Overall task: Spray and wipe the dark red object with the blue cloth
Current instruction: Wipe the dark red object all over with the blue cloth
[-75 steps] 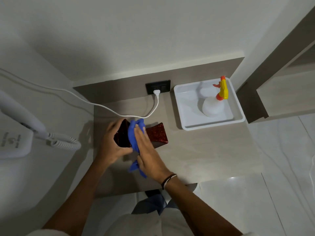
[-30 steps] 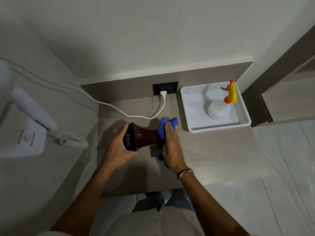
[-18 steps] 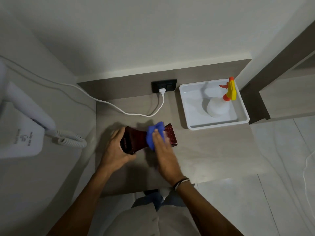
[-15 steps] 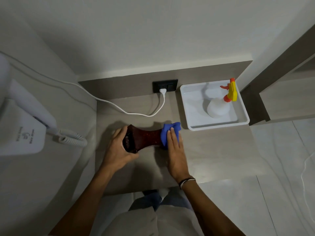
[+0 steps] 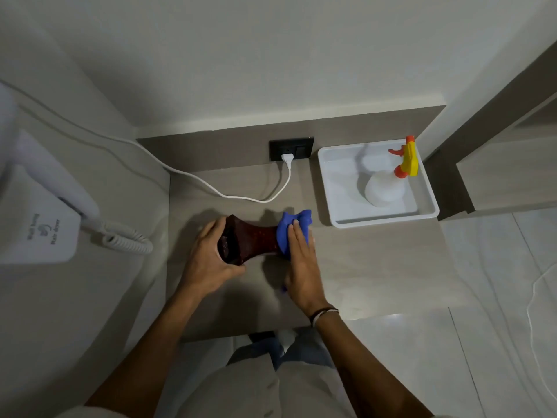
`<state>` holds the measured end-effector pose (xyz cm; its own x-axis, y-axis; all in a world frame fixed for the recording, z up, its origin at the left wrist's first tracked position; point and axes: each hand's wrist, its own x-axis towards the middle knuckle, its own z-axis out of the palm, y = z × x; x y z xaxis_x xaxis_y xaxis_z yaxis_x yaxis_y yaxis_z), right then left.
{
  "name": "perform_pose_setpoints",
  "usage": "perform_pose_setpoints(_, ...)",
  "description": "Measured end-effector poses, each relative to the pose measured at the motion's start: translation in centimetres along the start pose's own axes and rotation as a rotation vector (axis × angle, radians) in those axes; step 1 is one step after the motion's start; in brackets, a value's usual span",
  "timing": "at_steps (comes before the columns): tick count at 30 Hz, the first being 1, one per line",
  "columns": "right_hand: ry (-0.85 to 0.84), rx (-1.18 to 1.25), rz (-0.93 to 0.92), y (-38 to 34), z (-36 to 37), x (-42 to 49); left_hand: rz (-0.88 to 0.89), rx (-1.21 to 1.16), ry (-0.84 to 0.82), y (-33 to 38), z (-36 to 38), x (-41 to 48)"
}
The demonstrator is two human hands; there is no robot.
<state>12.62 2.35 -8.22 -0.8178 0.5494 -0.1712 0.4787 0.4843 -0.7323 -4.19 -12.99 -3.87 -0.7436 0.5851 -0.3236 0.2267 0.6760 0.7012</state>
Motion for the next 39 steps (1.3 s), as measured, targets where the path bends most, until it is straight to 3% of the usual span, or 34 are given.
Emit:
perform_pose_setpoints(5,-0.081,0.287,-0.231,-5.8,3.0,-0.9,0.061,-0.013,0.007,0.8,0.2,0.6)
perform_pose_setpoints(8,-0.079,0.096,-0.278,-2.8,2.3,0.3,0.028,0.002,0.011,0.1,0.1,0.6)
perform_pose_setpoints(11,0.005,0.002,-0.092,1.8,-0.4,1.0,0.004,0.012,0.008,-0.1,0.2,0.3)
perform_pose_setpoints(15,0.144,0.37,0.226,4.2,-2.9,1.2,-0.008,-0.1,0.064,0.3,0.4,0.1)
perform_pose_setpoints(19,0.091,0.691,0.356,3.8,-3.9,2.4,-0.116,-0.213,0.048,1.6,0.1,0.5)
perform_pose_setpoints(24,0.121,0.738,0.385,1.6,-4.3,5.3,-0.126,-0.095,-0.022,2.4,-0.3,1.4)
perform_pose_setpoints(29,0.105,0.548,0.287,0.4,-4.4,6.5,-0.021,-0.121,-0.143,1.1,-0.7,1.5)
perform_pose_setpoints(39,-0.067,0.112,-0.117,-2.9,0.2,3.8,0.09,-0.136,0.068,0.8,0.8,3.0)
